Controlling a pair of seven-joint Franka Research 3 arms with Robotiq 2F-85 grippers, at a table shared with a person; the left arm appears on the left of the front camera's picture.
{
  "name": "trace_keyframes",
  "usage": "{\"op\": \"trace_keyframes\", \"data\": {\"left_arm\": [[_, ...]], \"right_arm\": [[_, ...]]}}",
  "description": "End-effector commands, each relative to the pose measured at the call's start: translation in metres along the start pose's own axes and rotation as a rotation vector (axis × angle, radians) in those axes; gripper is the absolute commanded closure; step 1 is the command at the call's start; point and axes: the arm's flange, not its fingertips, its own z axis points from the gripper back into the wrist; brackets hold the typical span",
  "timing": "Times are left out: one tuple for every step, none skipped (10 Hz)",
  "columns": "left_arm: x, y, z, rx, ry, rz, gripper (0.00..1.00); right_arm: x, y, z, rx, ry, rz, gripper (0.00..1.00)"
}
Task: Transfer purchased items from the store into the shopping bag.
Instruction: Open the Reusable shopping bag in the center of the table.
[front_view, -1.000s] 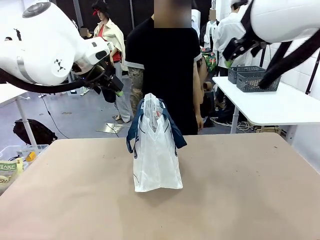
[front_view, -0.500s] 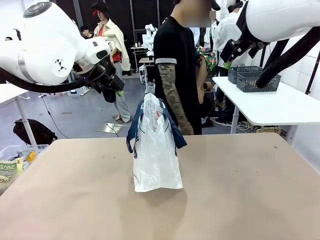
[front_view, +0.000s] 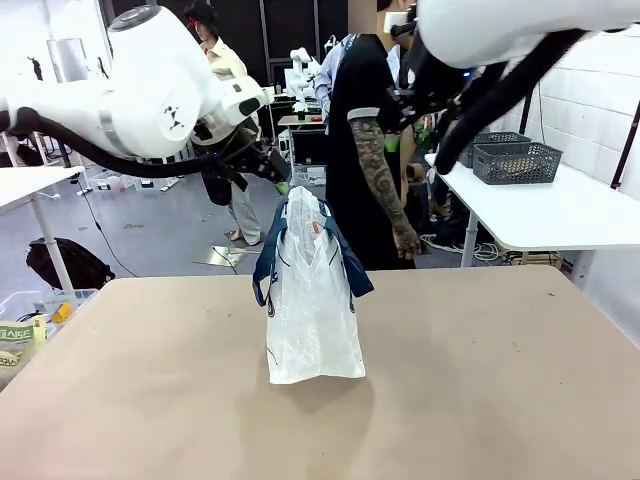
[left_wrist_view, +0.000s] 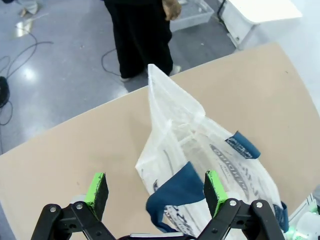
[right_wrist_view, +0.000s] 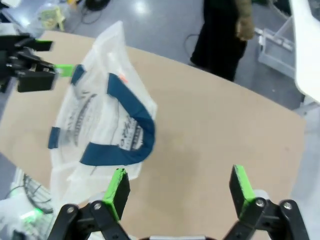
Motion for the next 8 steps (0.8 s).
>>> {"op": "trace_keyframes", "data": {"left_arm": [[0.018,0.002,-0.009,-0.036,0.069,0.038,0.00],[0.023,0.005,-0.017,-0.046,0.095,0.046,0.00],[0.022,0.003,-0.019,-0.068,0.097,0.030,0.00],[0.021,0.000,-0.021,-0.074,0.111,0.032,0.00],[0.020,-0.002,-0.024,-0.094,0.127,0.012,0.00],[0.019,-0.002,-0.025,-0.108,0.115,-0.001,0.00],[0.020,-0.003,-0.024,-0.128,0.102,-0.012,0.00],[0.020,-0.003,-0.025,-0.140,0.116,-0.017,0.00]], "right_arm": [[0.023,0.009,-0.023,0.049,0.069,-0.056,0.00],[0.027,0.022,-0.039,0.058,0.095,-0.066,0.00],[0.031,0.033,-0.052,0.085,0.106,-0.067,0.00],[0.036,0.041,-0.062,0.106,0.098,-0.078,0.00],[0.041,0.047,-0.072,0.131,0.106,-0.101,0.00],[0.044,0.052,-0.083,0.138,0.129,-0.125,0.00],[0.042,0.059,-0.095,0.124,0.166,-0.124,0.00],[0.041,0.062,-0.102,0.113,0.158,-0.140,0.00]]}}
